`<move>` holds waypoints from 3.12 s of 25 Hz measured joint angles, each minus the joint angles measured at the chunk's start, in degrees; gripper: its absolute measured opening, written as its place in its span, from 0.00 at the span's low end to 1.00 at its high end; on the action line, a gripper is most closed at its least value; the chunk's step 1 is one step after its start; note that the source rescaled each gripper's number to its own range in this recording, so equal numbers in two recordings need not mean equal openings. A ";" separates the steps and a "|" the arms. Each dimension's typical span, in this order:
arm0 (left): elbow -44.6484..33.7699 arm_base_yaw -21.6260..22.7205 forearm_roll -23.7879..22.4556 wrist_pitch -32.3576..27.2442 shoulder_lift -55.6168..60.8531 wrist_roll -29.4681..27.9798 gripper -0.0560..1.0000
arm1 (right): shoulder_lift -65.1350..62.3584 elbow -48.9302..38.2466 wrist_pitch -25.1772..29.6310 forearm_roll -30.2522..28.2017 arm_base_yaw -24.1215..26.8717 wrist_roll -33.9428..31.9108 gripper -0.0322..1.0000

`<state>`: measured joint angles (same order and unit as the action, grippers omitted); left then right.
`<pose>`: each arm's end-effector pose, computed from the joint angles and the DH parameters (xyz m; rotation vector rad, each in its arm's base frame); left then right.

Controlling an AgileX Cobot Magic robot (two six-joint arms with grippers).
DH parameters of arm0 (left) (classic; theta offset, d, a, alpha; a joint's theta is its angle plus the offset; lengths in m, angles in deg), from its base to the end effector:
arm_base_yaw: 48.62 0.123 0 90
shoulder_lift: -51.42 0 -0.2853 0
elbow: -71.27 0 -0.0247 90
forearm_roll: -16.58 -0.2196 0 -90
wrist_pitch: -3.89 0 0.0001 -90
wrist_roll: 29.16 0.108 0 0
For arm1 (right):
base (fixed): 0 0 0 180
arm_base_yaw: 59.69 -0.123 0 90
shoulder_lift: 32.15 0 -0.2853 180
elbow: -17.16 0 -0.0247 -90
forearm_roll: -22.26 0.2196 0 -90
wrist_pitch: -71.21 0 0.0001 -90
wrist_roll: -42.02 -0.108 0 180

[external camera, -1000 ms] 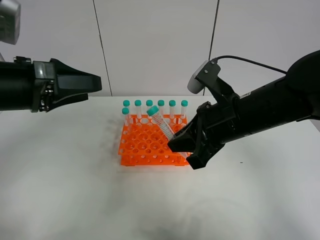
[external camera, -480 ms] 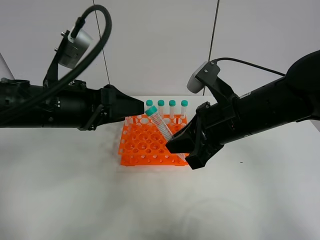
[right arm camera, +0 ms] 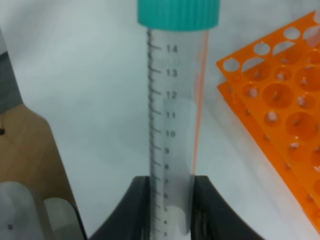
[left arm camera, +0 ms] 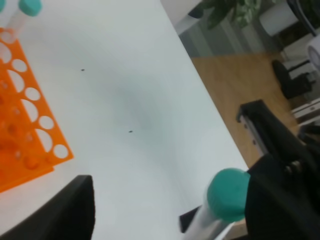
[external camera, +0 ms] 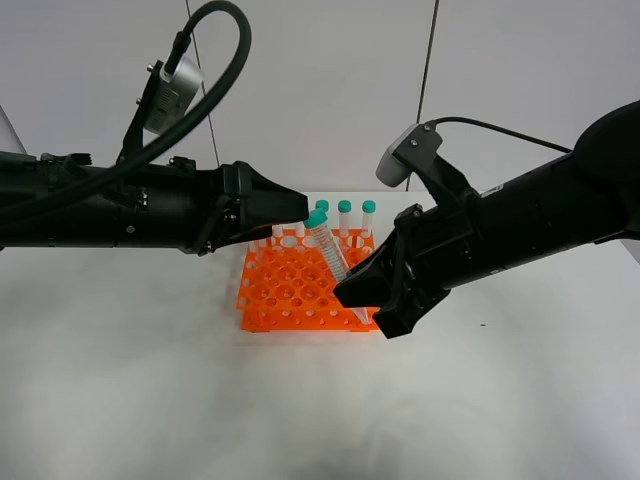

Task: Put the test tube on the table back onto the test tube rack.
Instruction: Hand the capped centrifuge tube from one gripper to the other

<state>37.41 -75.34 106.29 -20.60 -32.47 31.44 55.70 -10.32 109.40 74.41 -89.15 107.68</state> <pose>0.2141 -0.1580 0.2803 0.2375 2.1629 -1.0218 0.1982 0.1726 0.2631 -1.2205 2.1006 0.6966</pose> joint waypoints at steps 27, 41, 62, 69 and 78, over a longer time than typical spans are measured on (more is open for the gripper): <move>0.31 -6.01 6.48 2.48 -0.09 9.05 0.89 | 0.00 0.00 1.52 0.26 0.00 -2.97 0.04; 0.31 -6.01 5.54 1.30 -0.09 9.15 0.89 | 0.00 0.00 3.34 2.24 0.00 -3.06 0.04; 0.31 -6.01 4.62 0.57 -0.09 9.09 0.59 | 0.00 0.00 4.76 3.04 0.00 -3.06 0.04; 0.31 -6.01 4.48 1.12 -0.13 9.09 0.14 | 0.00 0.00 4.33 3.17 0.00 -3.17 0.04; 0.31 -6.01 4.62 1.26 -0.51 9.09 0.06 | 0.00 0.00 3.57 2.92 -0.14 -3.69 0.04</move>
<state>37.71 -81.35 110.91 -19.34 -32.98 40.54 55.70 -10.32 112.97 77.33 -89.29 103.99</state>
